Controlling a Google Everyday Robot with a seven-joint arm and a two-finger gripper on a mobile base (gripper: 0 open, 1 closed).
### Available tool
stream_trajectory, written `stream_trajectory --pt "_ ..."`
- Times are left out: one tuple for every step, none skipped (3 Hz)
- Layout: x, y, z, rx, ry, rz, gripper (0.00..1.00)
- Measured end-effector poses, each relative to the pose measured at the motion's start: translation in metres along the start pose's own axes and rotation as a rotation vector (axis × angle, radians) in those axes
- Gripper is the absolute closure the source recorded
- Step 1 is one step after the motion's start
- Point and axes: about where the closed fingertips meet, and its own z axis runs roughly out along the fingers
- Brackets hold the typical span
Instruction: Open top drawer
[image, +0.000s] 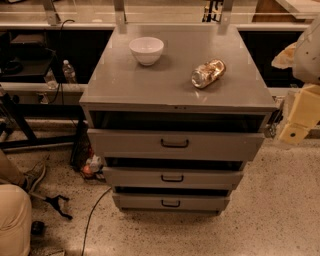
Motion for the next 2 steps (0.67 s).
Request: stream_trajectory --pt "0.000 0.000 0.000 0.000 0.000 0.000 0.00" --pt "0.003 -0.001 0.011 0.009 -0.025 0.003 0.00"
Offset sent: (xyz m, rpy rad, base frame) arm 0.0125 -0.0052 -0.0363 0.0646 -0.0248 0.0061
